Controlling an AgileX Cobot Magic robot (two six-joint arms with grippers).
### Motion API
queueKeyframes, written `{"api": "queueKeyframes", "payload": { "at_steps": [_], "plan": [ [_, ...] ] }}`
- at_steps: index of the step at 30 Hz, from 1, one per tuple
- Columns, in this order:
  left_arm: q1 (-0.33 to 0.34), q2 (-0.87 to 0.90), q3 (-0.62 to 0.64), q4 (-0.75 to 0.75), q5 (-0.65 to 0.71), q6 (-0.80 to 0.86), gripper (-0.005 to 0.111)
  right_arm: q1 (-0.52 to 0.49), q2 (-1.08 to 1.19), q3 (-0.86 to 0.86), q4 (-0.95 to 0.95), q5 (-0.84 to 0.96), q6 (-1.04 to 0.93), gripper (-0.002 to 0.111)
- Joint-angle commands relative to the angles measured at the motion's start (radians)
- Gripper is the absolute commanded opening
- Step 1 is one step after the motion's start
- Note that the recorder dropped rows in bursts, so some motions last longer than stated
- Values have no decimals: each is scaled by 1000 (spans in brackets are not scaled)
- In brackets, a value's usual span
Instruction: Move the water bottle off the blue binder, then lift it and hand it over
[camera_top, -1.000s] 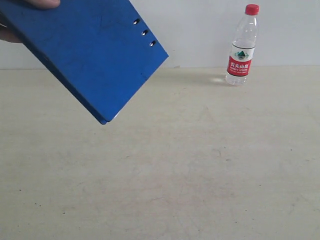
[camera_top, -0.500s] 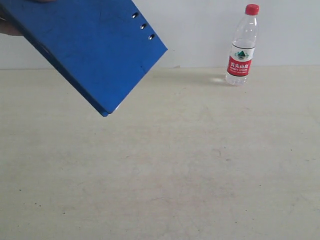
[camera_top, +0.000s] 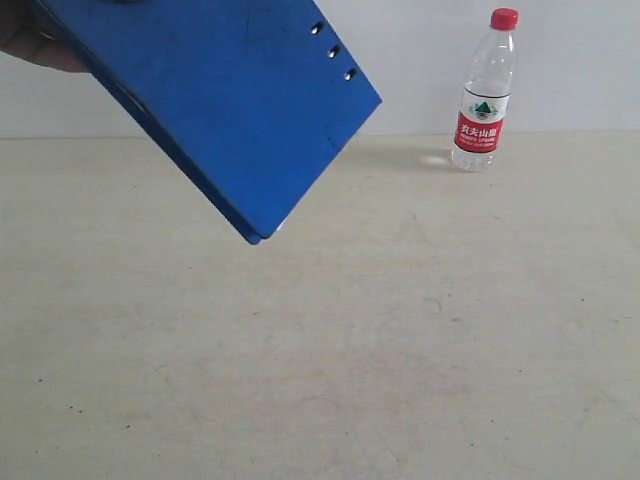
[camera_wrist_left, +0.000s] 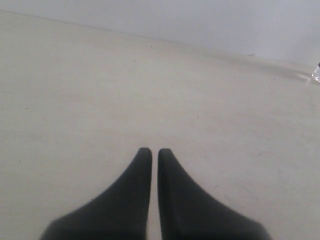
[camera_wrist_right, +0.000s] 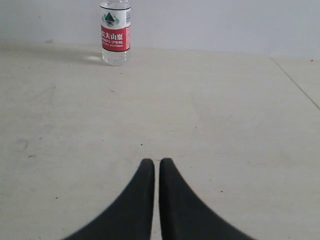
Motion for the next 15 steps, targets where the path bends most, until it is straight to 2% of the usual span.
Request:
{"api": "queueKeyframes", "payload": {
  "at_steps": [1,15],
  "plan": [
    [4,-3,3,2,-8,6,5,3,-4,-3,-8,-23,-32,1],
    [4,-3,3,2,-8,6,5,3,-4,-3,8,-21,-32,1]
  ]
}}
